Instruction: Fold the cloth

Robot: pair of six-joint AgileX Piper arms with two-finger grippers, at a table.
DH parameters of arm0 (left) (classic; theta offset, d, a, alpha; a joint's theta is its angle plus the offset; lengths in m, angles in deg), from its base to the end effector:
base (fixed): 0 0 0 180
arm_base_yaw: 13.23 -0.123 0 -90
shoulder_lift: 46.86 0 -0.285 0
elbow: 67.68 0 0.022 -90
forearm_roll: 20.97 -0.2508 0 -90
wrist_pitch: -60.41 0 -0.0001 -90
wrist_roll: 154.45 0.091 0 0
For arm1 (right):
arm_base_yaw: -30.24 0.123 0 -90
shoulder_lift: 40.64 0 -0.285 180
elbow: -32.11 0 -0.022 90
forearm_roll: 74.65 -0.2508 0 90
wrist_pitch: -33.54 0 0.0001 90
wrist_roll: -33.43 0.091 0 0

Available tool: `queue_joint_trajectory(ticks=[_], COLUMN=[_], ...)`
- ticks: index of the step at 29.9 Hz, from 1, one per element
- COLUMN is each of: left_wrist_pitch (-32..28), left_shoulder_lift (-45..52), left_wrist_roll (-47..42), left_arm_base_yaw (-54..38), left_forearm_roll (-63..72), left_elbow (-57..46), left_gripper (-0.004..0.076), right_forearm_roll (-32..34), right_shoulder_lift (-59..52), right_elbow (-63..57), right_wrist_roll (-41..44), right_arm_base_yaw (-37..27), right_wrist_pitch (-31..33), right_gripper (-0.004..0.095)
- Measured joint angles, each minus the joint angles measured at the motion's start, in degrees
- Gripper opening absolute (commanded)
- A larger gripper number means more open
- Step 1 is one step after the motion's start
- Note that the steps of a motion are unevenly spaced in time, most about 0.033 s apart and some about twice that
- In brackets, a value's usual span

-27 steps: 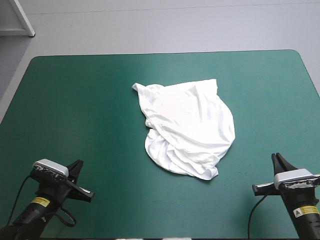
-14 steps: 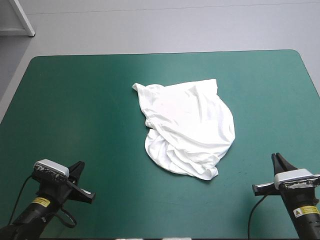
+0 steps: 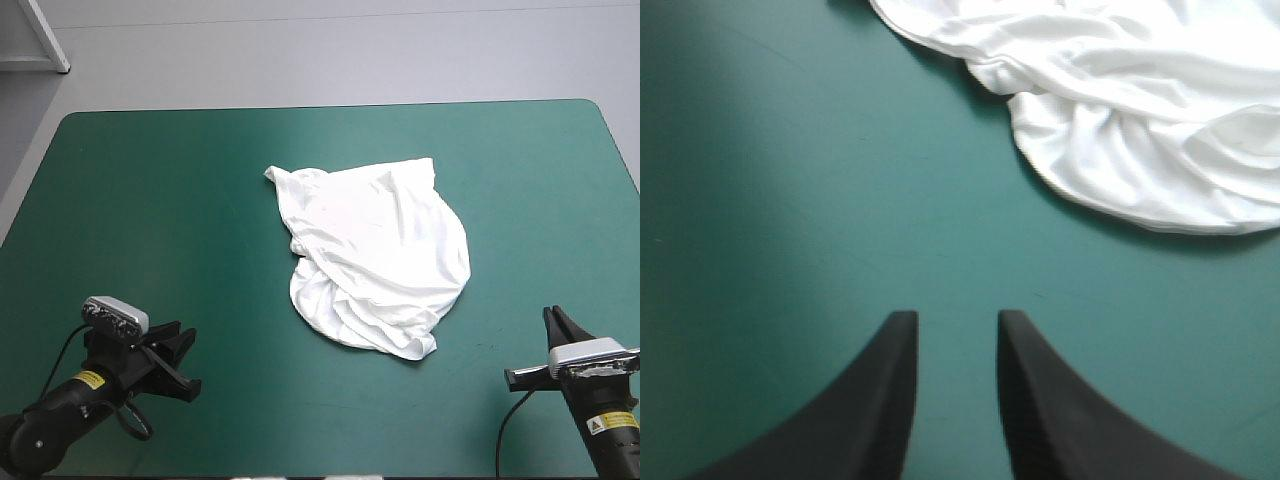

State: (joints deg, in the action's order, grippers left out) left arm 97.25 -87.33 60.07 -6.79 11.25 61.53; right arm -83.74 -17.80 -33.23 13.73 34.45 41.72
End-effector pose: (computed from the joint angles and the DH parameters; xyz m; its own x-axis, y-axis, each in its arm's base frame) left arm 0.1022 -0.0409 0.2766 -0.4952 0.1846 -0.8489 0.4416 0.8950 -0.0631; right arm 0.0774 0.0078 0.2536 -0.0891 -0.1927 -0.9772 -0.1142 0.9766 -0.1822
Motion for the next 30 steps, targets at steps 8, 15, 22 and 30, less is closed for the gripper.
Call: queue_joint_trajectory(ticks=[8, 15, 22, 30], left_wrist_pitch=[5.4, 8.4, 7.9, 0.3], left_shoulder_lift=[-12.6, -27.0, -39.2, -51.1], left_wrist_roll=[1.1, 11.1, 20.8, 25.2], left_arm_base_yaw=[0.0, 0.0, 0.0, 8.5], left_forearm_roll=[14.8, 25.3, 33.1, 35.2], left_elbow=[3.3, 3.9, 6.2, 13.3], left_gripper=[0.0432, 0.0432, 0.0432, 0.0432], right_forearm_roll=[0.0, 0.0, 0.0, 0.0], right_shoulder_lift=[0.0, 0.0, 0.0, 0.0], right_elbow=[0.0, 0.0, 0.0, 0.0], right_wrist_roll=[0.0, -0.7, -0.7, -0.7], right_arm_base_yaw=[0.0, 0.0, 0.0, 0.0], right_wrist_pitch=[0.0, 0.0, 0.0, 0.0], right_gripper=[0.0067, 0.0086, 0.0124, 0.0159])
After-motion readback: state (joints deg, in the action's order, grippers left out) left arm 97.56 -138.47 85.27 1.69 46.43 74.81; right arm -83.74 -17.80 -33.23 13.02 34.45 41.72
